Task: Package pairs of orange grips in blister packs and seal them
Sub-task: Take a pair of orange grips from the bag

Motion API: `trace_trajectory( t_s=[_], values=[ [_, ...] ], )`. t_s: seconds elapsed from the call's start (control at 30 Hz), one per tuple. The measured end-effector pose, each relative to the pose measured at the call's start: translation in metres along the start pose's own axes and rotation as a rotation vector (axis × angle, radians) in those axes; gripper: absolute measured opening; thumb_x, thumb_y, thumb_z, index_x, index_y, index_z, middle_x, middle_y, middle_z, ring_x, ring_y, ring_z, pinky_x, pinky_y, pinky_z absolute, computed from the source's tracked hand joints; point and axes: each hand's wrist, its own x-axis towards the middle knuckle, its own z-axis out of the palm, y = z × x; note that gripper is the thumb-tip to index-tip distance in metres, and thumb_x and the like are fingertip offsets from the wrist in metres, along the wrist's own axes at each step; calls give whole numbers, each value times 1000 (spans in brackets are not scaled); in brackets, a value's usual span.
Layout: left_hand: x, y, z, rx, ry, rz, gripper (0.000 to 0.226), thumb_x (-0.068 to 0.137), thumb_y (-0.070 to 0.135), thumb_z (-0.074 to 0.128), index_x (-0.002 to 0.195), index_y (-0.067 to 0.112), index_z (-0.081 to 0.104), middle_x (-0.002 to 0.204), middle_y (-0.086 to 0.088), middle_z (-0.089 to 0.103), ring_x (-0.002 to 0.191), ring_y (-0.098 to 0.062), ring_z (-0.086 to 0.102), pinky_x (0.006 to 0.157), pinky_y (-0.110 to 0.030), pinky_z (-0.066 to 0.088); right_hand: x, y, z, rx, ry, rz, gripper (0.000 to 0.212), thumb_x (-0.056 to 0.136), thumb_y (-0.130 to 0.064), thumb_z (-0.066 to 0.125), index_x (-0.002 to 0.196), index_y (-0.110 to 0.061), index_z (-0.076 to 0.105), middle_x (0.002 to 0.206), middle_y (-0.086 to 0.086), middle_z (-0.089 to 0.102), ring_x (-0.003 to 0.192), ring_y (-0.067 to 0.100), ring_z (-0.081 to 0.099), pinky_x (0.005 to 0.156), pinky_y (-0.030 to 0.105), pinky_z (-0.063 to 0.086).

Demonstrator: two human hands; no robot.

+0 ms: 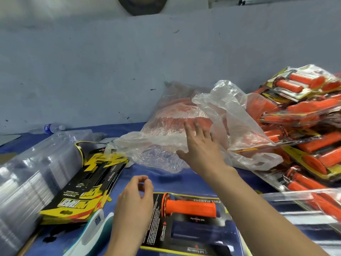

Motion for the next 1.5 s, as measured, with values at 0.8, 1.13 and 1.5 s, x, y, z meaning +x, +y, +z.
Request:
trace_trajectory(
  t_s=[0.8,1.13,1.5],
  values=[
    [254,84,195,350,-610,320,53,98,17,41,151,23,36,149,-22,39,132,-38,42,110,-46,36,109,66,-49,602,462,123,18,92,-29,42,97,-21,58,80,-3,65,81,22,63,73,42,51],
    [277,64,235,564,-561,385,63,99,31,41,155,32,12,151,-25,26,133,-44,37,110,-58,33,109,86,-58,633,599,86,21,96,-28,41,96,-19,60,79,-3,65,78,20,60,74,44,49],
    [242,62,137,438,-648,414,47,101,19,51,146,12,39,146,-10,47,133,-27,46,111,-32,33,59,25,-38,599,71,-119,13,96,-26,37,87,-18,43,78,8,60,72,25,52,61,38,37]
  ],
)
